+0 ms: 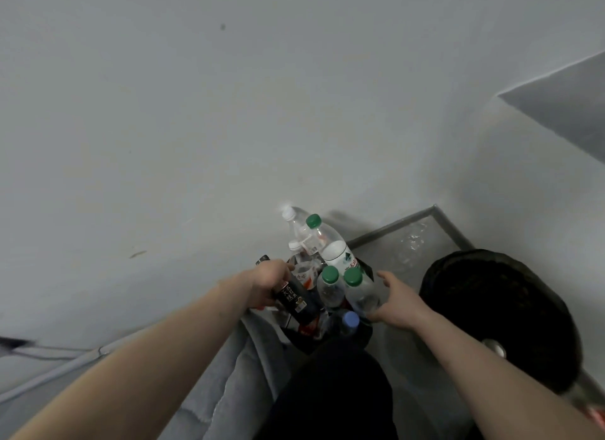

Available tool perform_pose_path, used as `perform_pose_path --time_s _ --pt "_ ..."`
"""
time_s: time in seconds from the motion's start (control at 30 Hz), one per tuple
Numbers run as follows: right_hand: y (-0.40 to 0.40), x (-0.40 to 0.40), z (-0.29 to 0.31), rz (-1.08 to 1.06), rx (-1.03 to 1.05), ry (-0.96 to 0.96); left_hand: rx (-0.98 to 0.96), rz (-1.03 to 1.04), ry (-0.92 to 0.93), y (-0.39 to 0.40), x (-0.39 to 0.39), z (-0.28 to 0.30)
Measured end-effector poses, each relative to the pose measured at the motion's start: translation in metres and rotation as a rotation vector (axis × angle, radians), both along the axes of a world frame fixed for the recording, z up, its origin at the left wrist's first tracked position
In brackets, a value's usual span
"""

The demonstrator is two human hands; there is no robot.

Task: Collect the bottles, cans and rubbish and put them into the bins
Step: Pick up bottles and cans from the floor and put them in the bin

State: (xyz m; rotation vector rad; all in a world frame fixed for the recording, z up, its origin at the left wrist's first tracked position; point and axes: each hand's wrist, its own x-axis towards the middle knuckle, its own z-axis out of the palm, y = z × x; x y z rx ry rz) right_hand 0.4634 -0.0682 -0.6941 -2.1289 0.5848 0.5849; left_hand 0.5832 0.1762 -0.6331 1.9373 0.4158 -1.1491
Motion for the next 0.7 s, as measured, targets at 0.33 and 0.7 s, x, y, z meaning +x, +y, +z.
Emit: perform_pose_path --time_s 0.33,0.7 --pt "0.011 0.005 -0.020 0.047 -0.019 0.021 0.019 0.166 0.026 -0.012 -0.006 -0.033" --pt "0.015 0.001 -0.025 0.036 -0.015 0.011 0.069 0.127 -0.118 -0.009 -0.004 -0.043"
